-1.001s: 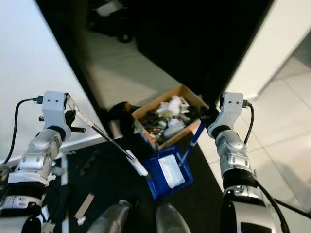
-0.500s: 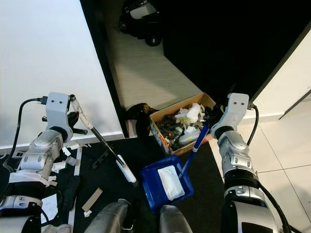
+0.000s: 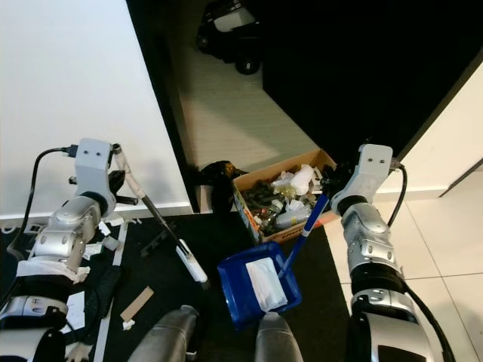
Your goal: Sweep floor
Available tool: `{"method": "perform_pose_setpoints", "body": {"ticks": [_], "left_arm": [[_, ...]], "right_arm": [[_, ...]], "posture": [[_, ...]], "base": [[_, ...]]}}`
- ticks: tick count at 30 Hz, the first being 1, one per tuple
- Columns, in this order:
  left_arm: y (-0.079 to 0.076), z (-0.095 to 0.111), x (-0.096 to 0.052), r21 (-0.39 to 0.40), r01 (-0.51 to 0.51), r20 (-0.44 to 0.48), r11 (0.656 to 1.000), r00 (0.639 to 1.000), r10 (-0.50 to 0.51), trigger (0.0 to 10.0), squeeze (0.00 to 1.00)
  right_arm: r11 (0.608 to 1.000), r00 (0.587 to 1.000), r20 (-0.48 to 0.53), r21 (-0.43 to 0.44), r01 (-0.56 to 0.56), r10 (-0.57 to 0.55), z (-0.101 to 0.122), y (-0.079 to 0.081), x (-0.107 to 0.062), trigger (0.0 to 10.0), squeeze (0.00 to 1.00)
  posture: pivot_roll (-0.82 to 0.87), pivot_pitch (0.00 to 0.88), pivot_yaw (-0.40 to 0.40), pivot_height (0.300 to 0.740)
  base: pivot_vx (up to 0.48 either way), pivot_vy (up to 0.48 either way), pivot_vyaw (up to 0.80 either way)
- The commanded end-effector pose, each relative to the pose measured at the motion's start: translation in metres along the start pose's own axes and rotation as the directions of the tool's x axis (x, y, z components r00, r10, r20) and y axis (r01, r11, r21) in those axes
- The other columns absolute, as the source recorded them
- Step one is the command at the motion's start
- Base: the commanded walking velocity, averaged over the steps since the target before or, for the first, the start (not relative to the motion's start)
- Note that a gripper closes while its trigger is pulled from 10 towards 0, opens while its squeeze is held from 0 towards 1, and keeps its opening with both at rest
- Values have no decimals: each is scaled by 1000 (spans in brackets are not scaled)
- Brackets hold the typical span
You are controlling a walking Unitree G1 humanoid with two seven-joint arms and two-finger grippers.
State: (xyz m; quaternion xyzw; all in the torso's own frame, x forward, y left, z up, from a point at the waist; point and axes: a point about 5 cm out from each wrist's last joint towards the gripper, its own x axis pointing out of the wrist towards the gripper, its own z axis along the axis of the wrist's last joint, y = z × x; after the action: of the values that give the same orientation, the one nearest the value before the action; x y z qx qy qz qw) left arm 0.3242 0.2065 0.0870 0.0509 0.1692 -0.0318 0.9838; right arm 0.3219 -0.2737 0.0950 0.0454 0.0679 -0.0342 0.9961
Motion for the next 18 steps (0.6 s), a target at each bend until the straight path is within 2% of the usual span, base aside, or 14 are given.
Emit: {"method": "perform_pose_setpoints", "body": {"ticks": [1, 5, 7, 9, 11, 16, 18], "left_arm": [[-1, -4, 1, -18, 14, -24, 1000, 1000, -15, 10000, 0], [0, -3, 1, 0, 10, -20, 1000, 1000, -10, 10000, 0], [0, -4, 1, 13, 15, -22, 1000, 1000, -14, 10000, 0], [0, -4, 1, 13, 15, -22, 1000, 1000, -14, 10000, 0], [-1, -5, 0, 34, 31, -8, 999, 999, -31, 10000, 0], [-2, -5, -1, 34, 56, -11, 998, 998, -55, 10000, 0], [-2, -5, -1, 42, 56, -20, 998, 998, -55, 10000, 0]], "right_arm": [[1000, 997, 75, -13, 1, 0, 19, 1, 4, 10000, 0], [999, 995, 97, -32, 40, -36, 28, -7, 5, 10000, 0], [993, 987, 118, -25, 112, -109, 32, -16, 4, 10000, 0], [993, 987, 118, -25, 112, -109, 32, -16, 4, 10000, 0], [981, 975, 110, -15, 194, -191, 29, -27, 1, 10000, 0], [981, 978, 80, 1, 196, -195, 20, -28, -1, 10000, 0], [981, 979, 71, 8, 192, -192, 17, -26, -2, 10000, 0]], "posture": [[4, 53, 42, 740], [3, 52, 41, 740], [4, 52, 40, 740], [4, 52, 40, 740], [5, 51, 40, 740], [4, 52, 42, 740], [3, 52, 43, 740]], "base": [[0, 0, 0], [0, 0, 0], [0, 0, 0], [0, 0, 0], [0, 0, 0], [0, 0, 0], [0, -480, 0]]}}
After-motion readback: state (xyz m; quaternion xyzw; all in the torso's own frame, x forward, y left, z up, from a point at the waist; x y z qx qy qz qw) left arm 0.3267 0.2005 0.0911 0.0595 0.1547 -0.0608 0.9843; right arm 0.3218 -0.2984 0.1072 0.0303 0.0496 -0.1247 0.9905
